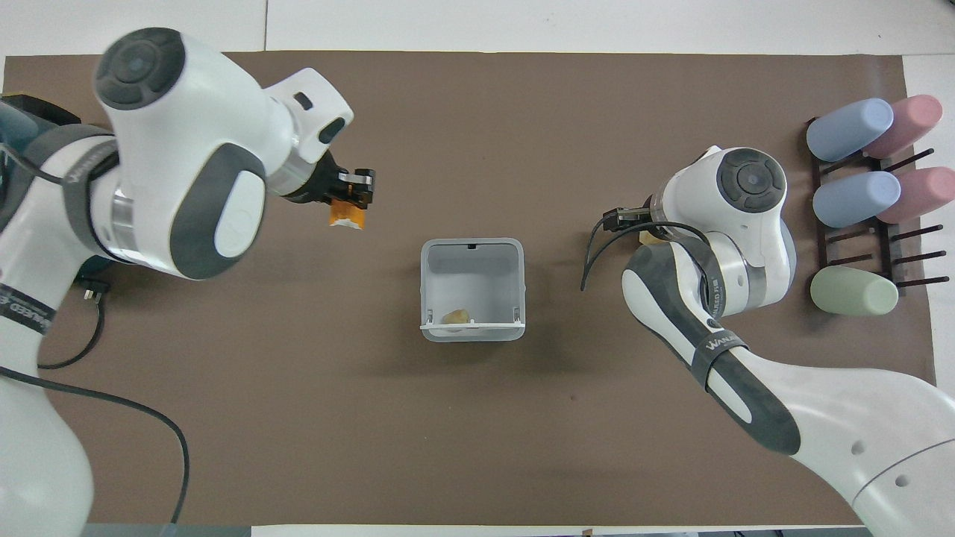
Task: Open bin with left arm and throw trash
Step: 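Carry the orange piece over the bin while the right gripper reaches cracker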
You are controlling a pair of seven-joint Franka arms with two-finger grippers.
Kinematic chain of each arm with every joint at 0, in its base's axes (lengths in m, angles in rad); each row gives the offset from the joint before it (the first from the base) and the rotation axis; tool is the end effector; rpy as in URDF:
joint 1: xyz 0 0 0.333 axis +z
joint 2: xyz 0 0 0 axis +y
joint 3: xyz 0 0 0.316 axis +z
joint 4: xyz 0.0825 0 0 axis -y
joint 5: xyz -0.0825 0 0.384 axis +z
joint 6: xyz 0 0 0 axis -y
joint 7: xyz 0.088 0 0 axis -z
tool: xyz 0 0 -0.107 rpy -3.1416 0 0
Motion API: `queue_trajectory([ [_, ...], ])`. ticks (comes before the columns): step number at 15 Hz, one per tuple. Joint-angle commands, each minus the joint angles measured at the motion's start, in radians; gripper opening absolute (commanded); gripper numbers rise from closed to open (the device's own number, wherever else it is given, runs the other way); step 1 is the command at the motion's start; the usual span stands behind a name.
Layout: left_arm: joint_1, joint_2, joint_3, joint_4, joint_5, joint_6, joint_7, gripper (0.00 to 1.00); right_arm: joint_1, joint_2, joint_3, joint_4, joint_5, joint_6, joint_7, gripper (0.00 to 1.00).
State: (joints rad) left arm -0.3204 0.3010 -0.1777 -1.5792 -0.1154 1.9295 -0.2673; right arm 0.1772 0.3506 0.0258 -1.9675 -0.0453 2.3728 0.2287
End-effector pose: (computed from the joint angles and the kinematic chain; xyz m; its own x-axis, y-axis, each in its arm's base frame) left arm 0.5785 -0.3095 0.4731 0.9832 -0.1824 0.0049 -0.1806 -0.9689 0.1690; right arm 0.6050 0.1233 0.2990 0.9983 0.0045 0.0586 0.0039 -0.9999 0.0114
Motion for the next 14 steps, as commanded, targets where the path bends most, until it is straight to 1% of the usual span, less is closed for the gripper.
queue_trajectory([
  [1,-0.089,-0.016,0.018,-0.071,-0.021,0.078,-0.035,0.0,-0.013,-0.033,0.009,-0.028,-0.034,-0.026,-0.035,1.0],
  [3,-0.133,-0.033,0.018,-0.146,-0.021,0.155,-0.044,0.0,-0.016,-0.035,0.009,-0.051,-0.034,0.005,-0.061,1.0],
  [6,-0.175,-0.036,0.018,-0.182,-0.021,0.186,-0.044,0.0,-0.018,-0.041,0.009,-0.089,-0.034,0.046,-0.066,1.0],
  [7,-0.178,-0.034,0.018,-0.186,-0.021,0.189,-0.043,0.0,-0.016,-0.044,0.009,-0.093,-0.034,0.045,-0.066,0.82],
  [8,-0.187,-0.034,0.018,-0.197,-0.021,0.192,-0.041,0.0,-0.015,-0.044,0.009,-0.093,-0.034,0.039,-0.066,0.18],
  [9,-0.192,-0.036,0.018,-0.205,-0.021,0.194,-0.041,0.0,-0.016,-0.044,0.009,-0.093,-0.034,0.036,-0.066,0.0],
  [12,-0.198,-0.039,0.018,-0.216,-0.021,0.192,-0.033,0.0,-0.015,-0.045,0.009,-0.091,-0.034,0.031,-0.065,0.0],
  [13,-0.206,-0.045,0.018,-0.225,-0.021,0.198,-0.035,0.14,-0.015,-0.048,0.009,-0.09,-0.034,0.029,-0.063,0.0],
  [14,-0.207,-0.045,0.018,-0.226,-0.021,0.201,-0.044,0.68,-0.016,-0.059,0.011,-0.087,-0.034,0.028,-0.052,0.0],
])
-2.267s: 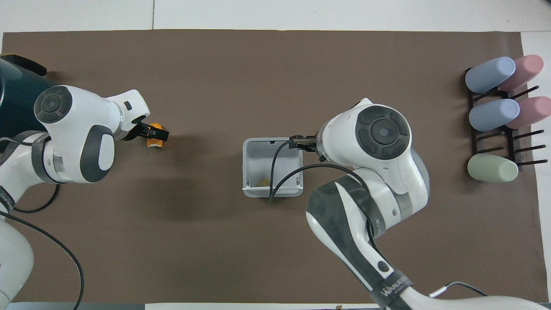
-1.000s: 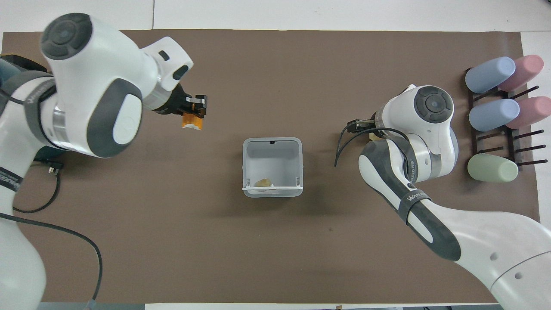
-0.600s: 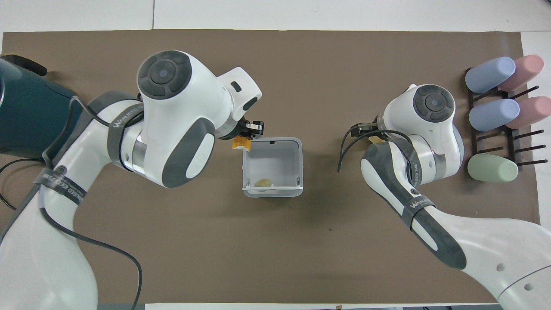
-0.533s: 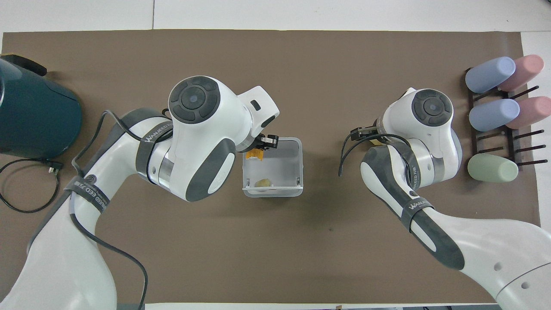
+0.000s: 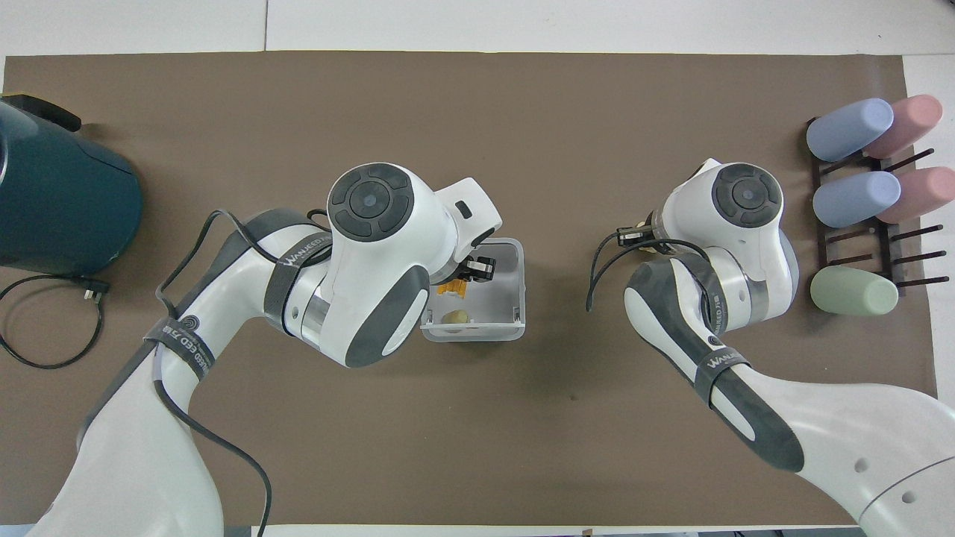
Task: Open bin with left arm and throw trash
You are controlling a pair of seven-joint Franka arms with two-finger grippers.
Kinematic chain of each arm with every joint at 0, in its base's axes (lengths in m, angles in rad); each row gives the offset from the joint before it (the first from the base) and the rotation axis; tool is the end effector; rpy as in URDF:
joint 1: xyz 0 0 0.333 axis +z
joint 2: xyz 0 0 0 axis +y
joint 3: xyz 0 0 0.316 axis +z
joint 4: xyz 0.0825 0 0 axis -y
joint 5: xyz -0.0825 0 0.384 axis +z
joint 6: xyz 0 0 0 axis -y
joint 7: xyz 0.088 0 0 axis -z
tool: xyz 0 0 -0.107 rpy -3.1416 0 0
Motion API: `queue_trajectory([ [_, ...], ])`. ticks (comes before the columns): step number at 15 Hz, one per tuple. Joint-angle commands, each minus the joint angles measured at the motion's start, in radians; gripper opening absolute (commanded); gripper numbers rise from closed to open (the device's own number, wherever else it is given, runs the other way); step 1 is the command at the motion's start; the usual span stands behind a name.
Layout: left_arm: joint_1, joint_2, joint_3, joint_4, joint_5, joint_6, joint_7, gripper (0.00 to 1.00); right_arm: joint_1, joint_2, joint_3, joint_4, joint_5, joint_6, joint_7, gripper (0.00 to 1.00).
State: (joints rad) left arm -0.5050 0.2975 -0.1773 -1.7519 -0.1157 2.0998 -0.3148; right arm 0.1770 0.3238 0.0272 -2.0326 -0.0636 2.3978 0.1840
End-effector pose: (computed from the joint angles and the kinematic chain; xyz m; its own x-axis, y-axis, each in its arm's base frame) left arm 0.5015 -0.4032 0.4082 0.9545 -0.2982 -0.0014 -0.2941 -0.9421 0.1614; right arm 0.5887 0.1209 0.2899 0.9968 0.0651 0.0468 0.0638 -0.9976 0.0282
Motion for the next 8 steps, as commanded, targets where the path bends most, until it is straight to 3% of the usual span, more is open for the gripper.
queue_trajectory([
  [1,-0.023,-0.041,0.018,-0.052,-0.021,0.028,-0.001,1.0,-0.014,-0.055,0.01,-0.02,-0.016,-0.006,-0.008,0.0],
  [5,-0.021,-0.041,0.018,-0.038,-0.022,0.006,-0.006,1.0,-0.002,-0.202,0.013,-0.011,0.002,-0.141,-0.011,0.0],
  [8,0.022,-0.067,0.031,0.026,-0.048,-0.094,-0.001,1.0,0.01,-0.267,0.016,0.029,0.004,-0.248,-0.009,0.0],
])
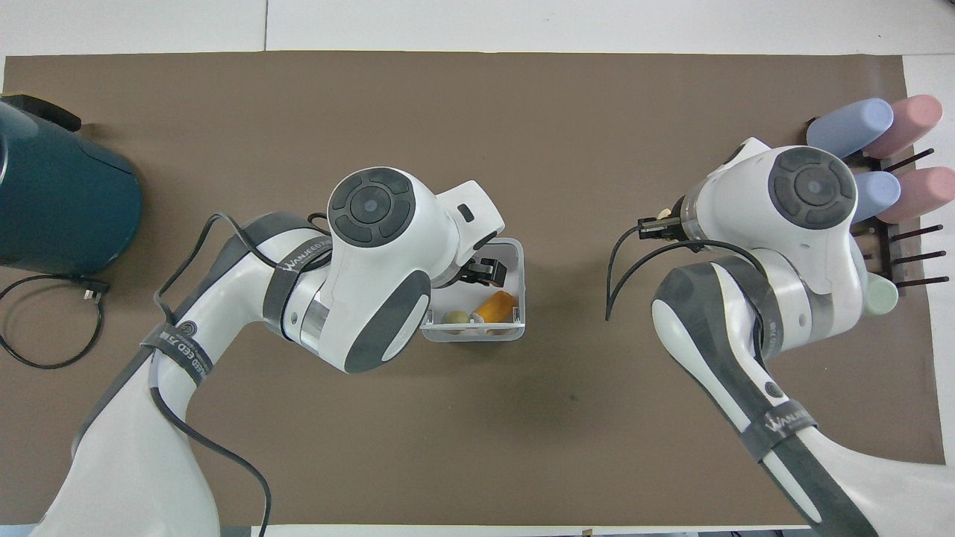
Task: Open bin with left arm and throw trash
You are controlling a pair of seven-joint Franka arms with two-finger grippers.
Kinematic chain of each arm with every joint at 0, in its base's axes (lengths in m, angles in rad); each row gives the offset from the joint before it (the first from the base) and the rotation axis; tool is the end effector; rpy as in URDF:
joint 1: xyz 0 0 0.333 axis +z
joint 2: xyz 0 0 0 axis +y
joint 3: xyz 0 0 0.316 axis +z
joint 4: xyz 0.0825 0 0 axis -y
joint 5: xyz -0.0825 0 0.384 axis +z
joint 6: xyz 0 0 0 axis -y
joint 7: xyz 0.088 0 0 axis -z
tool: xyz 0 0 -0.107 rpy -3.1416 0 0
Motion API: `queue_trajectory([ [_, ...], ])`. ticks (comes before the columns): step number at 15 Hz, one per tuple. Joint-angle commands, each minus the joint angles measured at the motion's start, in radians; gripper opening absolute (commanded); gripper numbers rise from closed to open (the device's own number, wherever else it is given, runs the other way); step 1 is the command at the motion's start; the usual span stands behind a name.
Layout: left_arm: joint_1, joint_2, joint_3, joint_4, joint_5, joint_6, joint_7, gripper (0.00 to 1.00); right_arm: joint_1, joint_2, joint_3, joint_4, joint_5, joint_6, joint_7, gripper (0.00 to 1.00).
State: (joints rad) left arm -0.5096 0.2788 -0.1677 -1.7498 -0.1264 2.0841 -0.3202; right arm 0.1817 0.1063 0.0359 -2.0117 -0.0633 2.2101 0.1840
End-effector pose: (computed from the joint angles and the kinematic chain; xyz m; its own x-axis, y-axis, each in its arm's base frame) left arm 0.5005 -0.4003 0.4194 0.9581 -0.2864 0.0001 -0.2823 -0.9446 0.1673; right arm 0.5707 0.1236 0.4108 0.9926 0.0699 0.0988 0.0669 -0.9972 0.0327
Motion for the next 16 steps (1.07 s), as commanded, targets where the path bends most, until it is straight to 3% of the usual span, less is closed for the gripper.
queue_trajectory([
  [1,0.075,-0.052,0.022,0.074,-0.038,-0.143,0.004,1.0,0.019,-0.071,0.006,0.02,0.003,-0.093,-0.009,0.0],
  [3,0.147,-0.055,0.023,0.15,-0.035,-0.237,0.009,1.0,0.039,-0.109,0.012,0.033,0.049,-0.136,-0.008,0.0],
  [7,0.31,-0.139,0.023,0.159,-0.015,-0.309,0.058,1.0,0.138,-0.113,0.013,0.037,0.186,-0.083,0.07,0.0],
  [11,0.479,-0.2,0.023,0.161,0.024,-0.413,0.241,1.0,0.29,-0.039,0.013,0.06,0.214,0.017,0.31,0.0],
  [16,0.565,-0.305,0.022,0.093,0.056,-0.484,0.351,1.0,0.352,0.038,0.018,0.07,0.217,0.102,0.342,0.0],
])
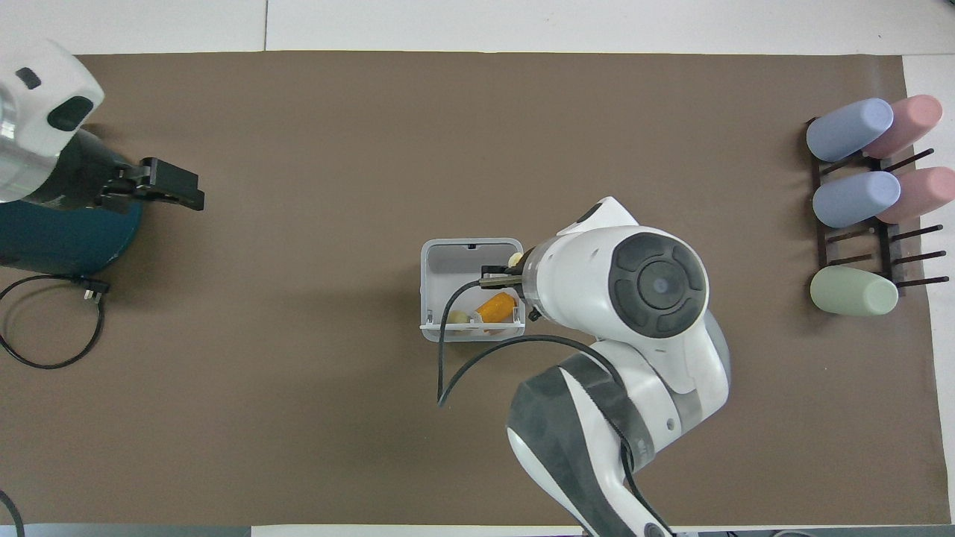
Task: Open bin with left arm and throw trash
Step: 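Lower the second cracker into the bin and open the right gripper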
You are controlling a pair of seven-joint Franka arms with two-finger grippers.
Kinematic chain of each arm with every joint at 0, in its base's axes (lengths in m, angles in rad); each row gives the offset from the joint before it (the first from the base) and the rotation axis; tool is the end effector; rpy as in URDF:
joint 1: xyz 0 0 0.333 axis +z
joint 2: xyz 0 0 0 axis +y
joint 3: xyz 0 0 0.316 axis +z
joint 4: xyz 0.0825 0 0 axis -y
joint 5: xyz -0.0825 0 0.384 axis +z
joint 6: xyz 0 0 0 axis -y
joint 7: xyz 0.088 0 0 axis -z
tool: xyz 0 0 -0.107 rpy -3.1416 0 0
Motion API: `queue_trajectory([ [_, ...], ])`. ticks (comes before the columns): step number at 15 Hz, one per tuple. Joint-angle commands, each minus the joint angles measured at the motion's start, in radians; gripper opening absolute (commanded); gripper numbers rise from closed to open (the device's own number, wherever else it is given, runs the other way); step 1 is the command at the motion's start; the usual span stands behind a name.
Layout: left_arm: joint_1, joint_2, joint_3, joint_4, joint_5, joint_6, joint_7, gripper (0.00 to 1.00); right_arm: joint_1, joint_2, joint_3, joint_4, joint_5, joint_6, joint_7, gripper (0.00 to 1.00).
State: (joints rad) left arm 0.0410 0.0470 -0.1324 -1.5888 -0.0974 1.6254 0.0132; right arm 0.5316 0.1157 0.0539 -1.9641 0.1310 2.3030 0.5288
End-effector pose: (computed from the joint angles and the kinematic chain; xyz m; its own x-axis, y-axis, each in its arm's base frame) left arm 0.5695 -0.0604 0.5950 0.9950 -0.0990 -0.0089 -0.0975 -0.9899 0.1033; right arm 0.5020 0.3351 0.4377 0.9915 -0.0345 0.1258 -0.0070 -0.9771 -0.2128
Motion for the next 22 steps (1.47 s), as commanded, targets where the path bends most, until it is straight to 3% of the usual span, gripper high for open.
queue_trajectory([
  [1,0.014,-0.103,-0.013,-0.103,0.028,-0.03,0.017,1.0,0.014,0.033,0.0,0.021,0.024,0.012,-0.003,0.0],
  [2,0.014,-0.13,-0.013,-0.135,0.03,-0.033,0.014,1.0,0.019,0.035,0.0,0.018,0.024,0.012,-0.003,0.25],
  [3,0.007,-0.136,-0.013,-0.147,0.051,-0.041,0.007,1.0,0.019,0.035,0.0,0.018,0.022,0.012,-0.003,0.87],
  [4,-0.003,-0.136,-0.016,-0.143,0.091,-0.061,0.007,1.0,0.019,0.036,-0.002,0.021,0.021,0.012,-0.004,1.0],
  [6,-0.036,-0.122,-0.015,-0.109,0.148,-0.084,0.004,1.0,0.019,0.036,-0.002,0.021,0.021,0.012,-0.004,1.0],
  [10,-0.035,-0.079,-0.012,-0.014,0.136,-0.13,-0.019,1.0,0.021,0.039,0.0,0.041,0.021,-0.01,-0.001,1.0],
  [18,-0.004,-0.107,-0.012,-0.079,0.085,-0.052,-0.029,1.0,0.005,0.019,-0.011,0.05,0.003,-0.025,-0.015,1.0],
  [22,0.0,-0.121,-0.012,-0.079,0.084,-0.067,-0.029,1.0,-0.102,-0.039,-0.014,0.05,-0.028,-0.08,-0.088,1.0],
])
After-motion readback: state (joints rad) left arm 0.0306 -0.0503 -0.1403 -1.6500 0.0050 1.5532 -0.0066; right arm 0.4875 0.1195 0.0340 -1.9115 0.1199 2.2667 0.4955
